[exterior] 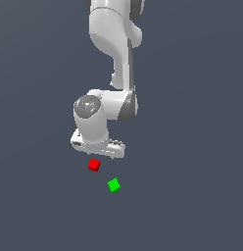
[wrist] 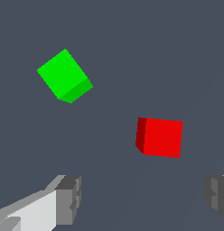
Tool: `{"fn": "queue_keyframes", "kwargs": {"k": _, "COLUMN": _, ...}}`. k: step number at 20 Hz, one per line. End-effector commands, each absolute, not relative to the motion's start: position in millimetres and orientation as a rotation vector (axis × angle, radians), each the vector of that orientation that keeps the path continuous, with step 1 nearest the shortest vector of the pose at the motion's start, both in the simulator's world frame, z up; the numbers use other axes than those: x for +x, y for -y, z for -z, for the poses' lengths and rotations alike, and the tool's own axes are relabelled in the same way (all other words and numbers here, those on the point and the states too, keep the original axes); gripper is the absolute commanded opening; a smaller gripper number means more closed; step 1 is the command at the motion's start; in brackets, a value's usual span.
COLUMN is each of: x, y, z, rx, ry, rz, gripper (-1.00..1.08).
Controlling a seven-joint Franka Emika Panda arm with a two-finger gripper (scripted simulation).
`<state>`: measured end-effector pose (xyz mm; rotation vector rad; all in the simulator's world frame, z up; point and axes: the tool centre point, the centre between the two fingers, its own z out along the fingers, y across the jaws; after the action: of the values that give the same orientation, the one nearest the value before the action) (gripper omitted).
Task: Stack the red cube on top of the green cube.
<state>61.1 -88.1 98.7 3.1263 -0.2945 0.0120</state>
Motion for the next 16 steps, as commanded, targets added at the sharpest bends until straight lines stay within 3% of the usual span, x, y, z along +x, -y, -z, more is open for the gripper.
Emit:
{"fn": "queue_keyframes", "kwargs": {"k": 1, "x": 67.2, "y": 101.7, "z": -88.3, "rx": 3.121, "ry": 0.347, "rz": -0.009, "gripper": 1.0}}
{"fn": "queue_keyframes", "kwargs": {"k": 16, "x": 75.5, "y": 126.4, "z": -66.7, "rx": 3.11, "ry": 0.437, "rz": 0.001, "gripper": 1.0}}
